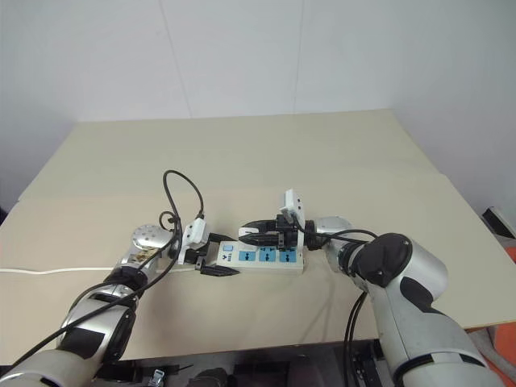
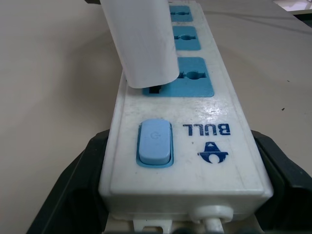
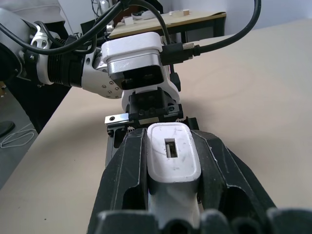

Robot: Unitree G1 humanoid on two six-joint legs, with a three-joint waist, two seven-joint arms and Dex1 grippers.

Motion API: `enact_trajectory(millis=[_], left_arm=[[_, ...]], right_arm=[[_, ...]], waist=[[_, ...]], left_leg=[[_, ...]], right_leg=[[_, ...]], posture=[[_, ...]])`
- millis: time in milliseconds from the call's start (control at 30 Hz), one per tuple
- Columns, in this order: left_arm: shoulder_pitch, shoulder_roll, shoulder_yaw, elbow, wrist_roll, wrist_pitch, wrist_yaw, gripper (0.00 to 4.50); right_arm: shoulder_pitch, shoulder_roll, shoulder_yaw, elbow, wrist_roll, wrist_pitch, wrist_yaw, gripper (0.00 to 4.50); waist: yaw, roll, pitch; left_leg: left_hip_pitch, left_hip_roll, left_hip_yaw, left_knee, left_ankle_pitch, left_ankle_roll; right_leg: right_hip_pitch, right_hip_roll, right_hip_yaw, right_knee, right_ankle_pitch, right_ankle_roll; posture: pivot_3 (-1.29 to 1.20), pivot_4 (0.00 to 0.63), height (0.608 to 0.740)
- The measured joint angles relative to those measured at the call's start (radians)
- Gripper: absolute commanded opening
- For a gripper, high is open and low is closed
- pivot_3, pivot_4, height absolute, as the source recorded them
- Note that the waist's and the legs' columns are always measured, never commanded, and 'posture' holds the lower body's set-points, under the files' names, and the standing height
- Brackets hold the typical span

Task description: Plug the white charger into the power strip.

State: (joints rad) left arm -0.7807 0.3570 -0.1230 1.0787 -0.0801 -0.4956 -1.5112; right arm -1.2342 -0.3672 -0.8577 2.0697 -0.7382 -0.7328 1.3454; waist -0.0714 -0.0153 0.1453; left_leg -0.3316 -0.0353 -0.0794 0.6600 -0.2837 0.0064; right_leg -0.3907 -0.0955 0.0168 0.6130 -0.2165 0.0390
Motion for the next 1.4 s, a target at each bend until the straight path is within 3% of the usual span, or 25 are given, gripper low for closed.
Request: enact_trajectory(millis=[200, 633, 833, 1033, 1400], left_arm=[[0.000, 0.000, 0.000, 0.000, 0.000, -0.001, 0.000, 3.32], [0.000, 0.007, 0.003, 0.018, 0.001, 0.009, 0.008, 3.32], [0.000, 0.014, 0.003, 0.024, 0.001, 0.016, 0.008, 3.32], [0.000, 0.013, 0.003, 0.025, 0.001, 0.017, 0.007, 3.32], [0.001, 0.013, 0.003, 0.025, 0.001, 0.017, 0.008, 3.32]], right_arm=[[0.000, 0.000, -0.009, 0.000, -0.019, -0.011, -0.010, 1.11], [0.087, 0.030, -0.018, 0.000, -0.080, -0.263, -0.133, 1.11], [0.085, 0.044, -0.013, 0.000, -0.081, -0.239, -0.160, 1.11], [0.039, 0.036, 0.003, 0.000, -0.063, -0.085, -0.127, 1.11], [0.052, 0.040, 0.006, -0.001, -0.060, -0.117, -0.135, 1.11]], waist=[[0.000, 0.000, 0.000], [-0.003, -0.003, -0.002], [-0.013, -0.005, -0.003], [-0.018, -0.008, -0.006], [-0.018, -0.009, -0.007]], left_leg=[[0.000, 0.000, 0.000, 0.000, 0.000, 0.000], [0.005, 0.000, 0.000, 0.000, 0.000, 0.000], [0.008, 0.000, 0.000, -0.001, 0.000, 0.000], [0.009, 0.000, 0.000, -0.001, 0.000, 0.000], [0.009, 0.000, -0.001, -0.001, -0.001, 0.000]], right_leg=[[0.000, 0.000, 0.000, 0.000, 0.000, 0.000], [0.004, 0.000, 0.001, -0.002, 0.000, 0.000], [0.005, 0.001, 0.002, -0.001, 0.000, 0.000], [0.006, 0.001, 0.003, -0.001, 0.000, 0.000], [0.006, 0.000, 0.003, -0.002, 0.000, 0.000]], posture=[[0.00, 0.150, 0.740], [0.00, 0.150, 0.740], [0.00, 0.150, 0.740], [0.00, 0.150, 0.740], [0.00, 0.150, 0.740]])
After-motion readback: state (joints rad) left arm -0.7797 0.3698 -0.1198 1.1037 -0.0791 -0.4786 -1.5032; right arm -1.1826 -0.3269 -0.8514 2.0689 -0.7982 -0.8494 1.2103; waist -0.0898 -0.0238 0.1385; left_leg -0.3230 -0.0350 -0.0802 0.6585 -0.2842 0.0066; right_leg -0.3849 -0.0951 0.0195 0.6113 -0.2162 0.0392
